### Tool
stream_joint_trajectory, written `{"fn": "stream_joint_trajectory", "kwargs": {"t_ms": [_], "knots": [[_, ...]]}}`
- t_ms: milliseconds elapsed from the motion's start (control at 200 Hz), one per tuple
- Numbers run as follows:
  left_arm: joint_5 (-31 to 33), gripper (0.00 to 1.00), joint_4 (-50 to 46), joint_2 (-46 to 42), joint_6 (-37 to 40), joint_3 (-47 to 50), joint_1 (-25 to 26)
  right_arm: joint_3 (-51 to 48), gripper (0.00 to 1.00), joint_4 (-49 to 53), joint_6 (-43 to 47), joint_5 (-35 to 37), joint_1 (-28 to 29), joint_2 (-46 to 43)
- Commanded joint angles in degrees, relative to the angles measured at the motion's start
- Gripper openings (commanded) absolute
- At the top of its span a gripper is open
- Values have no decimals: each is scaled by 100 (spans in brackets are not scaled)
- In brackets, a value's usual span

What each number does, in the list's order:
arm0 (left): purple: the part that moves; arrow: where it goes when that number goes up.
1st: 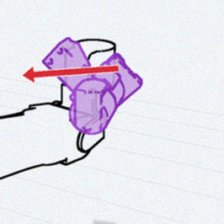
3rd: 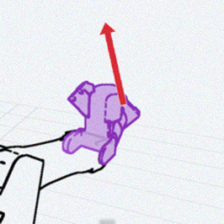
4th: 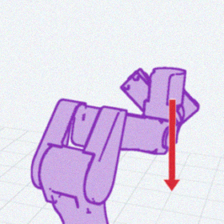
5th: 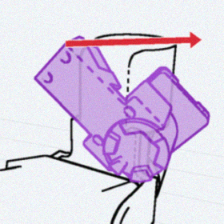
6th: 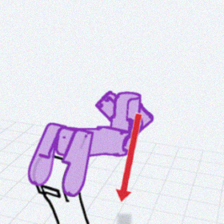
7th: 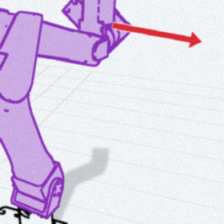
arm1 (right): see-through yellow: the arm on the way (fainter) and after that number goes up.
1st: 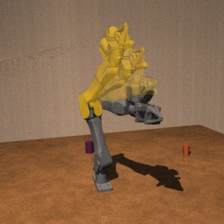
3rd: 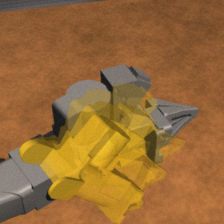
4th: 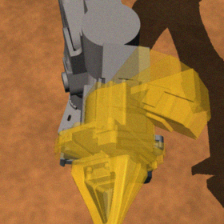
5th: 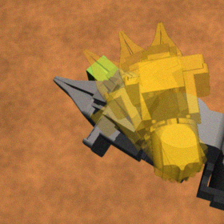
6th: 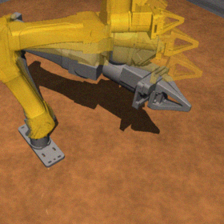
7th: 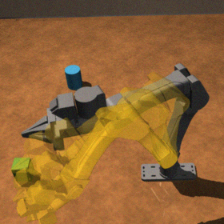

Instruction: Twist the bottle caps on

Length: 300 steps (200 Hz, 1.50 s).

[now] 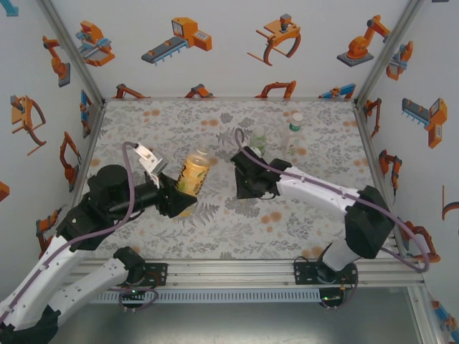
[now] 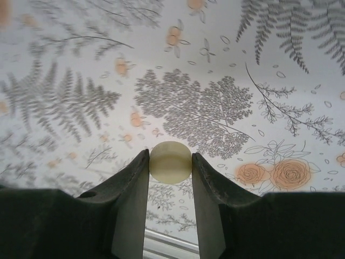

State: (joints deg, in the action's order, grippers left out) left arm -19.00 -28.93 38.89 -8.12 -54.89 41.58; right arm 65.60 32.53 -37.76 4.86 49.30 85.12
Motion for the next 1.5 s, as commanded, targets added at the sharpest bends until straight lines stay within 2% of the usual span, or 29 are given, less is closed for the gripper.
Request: {"fn": "stream_joint_trajectory", "kwargs": {"t_ms": [0, 120, 426, 656, 841, 1051, 1227, 1497], "knots": [[-444, 0, -304, 270, 798, -300, -5, 68, 10, 18, 536, -324, -8, -562], [-798, 0, -323, 517, 1263, -381, 19, 67, 9, -51, 927, -556, -12, -1138], [-1132, 0, -484, 684, 2604, -486, 163, -104, 5, -360, 2147, -726, -10, -2687], [-1117, 0, -1121, 904, 3486, -744, 514, -269, 4, -980, 3298, -2352, -9, -3592], [-907, 0, -1544, 1113, 3946, -918, 872, -79, 4, -981, 3972, -3373, -8, -3731], [-783, 0, -1659, 1224, 3993, -1039, 948, 220, 2, -549, 4649, -3996, -8, -3722], [-775, 0, -1660, 1279, 3940, -1076, 966, 77, 0, -763, 4971, -4523, -8, -3699], [-767, 0, -1660, 1275, 3861, -1085, 985, -26, 0, -1111, 4992, -4586, -8, -3559]]}}
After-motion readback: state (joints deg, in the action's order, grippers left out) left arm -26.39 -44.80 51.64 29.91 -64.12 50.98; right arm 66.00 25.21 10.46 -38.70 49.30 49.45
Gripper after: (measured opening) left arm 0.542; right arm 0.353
